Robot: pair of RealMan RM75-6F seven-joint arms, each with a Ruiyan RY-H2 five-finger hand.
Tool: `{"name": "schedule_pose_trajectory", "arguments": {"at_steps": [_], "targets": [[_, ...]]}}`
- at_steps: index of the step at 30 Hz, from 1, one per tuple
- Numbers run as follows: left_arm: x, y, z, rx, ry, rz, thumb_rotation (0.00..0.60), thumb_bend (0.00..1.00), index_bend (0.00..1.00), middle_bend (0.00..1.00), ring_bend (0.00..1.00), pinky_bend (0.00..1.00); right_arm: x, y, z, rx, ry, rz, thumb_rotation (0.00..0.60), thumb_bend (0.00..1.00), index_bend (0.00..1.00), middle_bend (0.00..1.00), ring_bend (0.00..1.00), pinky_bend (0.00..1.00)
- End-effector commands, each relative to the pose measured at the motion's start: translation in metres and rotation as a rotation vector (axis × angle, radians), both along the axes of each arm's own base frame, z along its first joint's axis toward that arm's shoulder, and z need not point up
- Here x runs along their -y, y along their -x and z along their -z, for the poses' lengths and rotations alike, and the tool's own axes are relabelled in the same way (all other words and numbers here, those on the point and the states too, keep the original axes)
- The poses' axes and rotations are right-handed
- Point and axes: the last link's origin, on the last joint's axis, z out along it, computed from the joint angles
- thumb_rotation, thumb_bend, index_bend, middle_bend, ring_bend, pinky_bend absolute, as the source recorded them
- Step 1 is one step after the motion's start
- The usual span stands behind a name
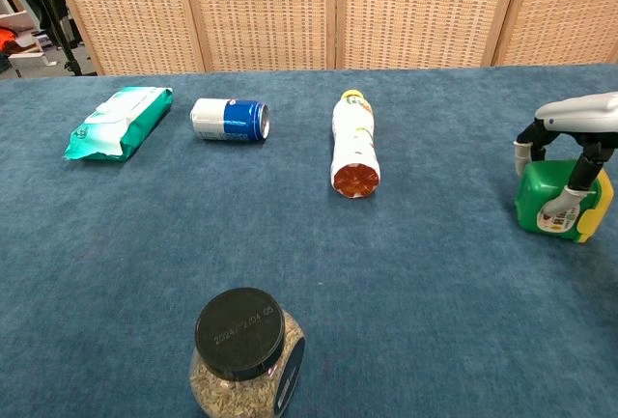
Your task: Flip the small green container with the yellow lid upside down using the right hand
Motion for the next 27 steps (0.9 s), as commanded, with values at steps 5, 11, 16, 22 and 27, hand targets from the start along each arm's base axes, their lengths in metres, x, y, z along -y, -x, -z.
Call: {"name": "schedule_pose_trajectory", "arguments": {"at_steps": [5,11,16,22,27], "targets": [[0.000,-0.001,0.000,-0.001,0.000,0.002,0.600,0.00,0.00,0.00,0.00,0.00,-0.006,-0.004,-0.003,0.002,0.019,-0.046,0.600,0.54,0.48,0.51,0.27,0.20],[0.001,0.000,0.000,0.000,0.000,0.002,0.600,0.00,0.00,0.00,0.00,0.00,-0.011,-0.013,-0.008,0.089,0.066,-0.116,0.600,0.61,0.50,0.53,0.30,0.29],[0.001,0.000,0.000,-0.001,0.000,0.003,0.600,0.00,0.00,0.00,0.00,0.00,-0.017,-0.011,-0.014,0.240,0.087,-0.160,0.600,0.67,0.53,0.55,0.30,0.29],[0.001,-0.003,0.005,-0.022,0.014,0.017,0.600,0.00,0.00,0.00,0.00,0.00,-0.031,0.015,-0.003,0.638,0.139,-0.151,0.600,0.70,0.55,0.57,0.30,0.29],[-0.001,-0.004,0.008,-0.028,0.014,0.010,0.600,0.00,0.00,0.00,0.00,0.00,-0.032,0.031,0.013,0.908,0.160,-0.116,0.600,0.78,0.56,0.57,0.30,0.29]]}}
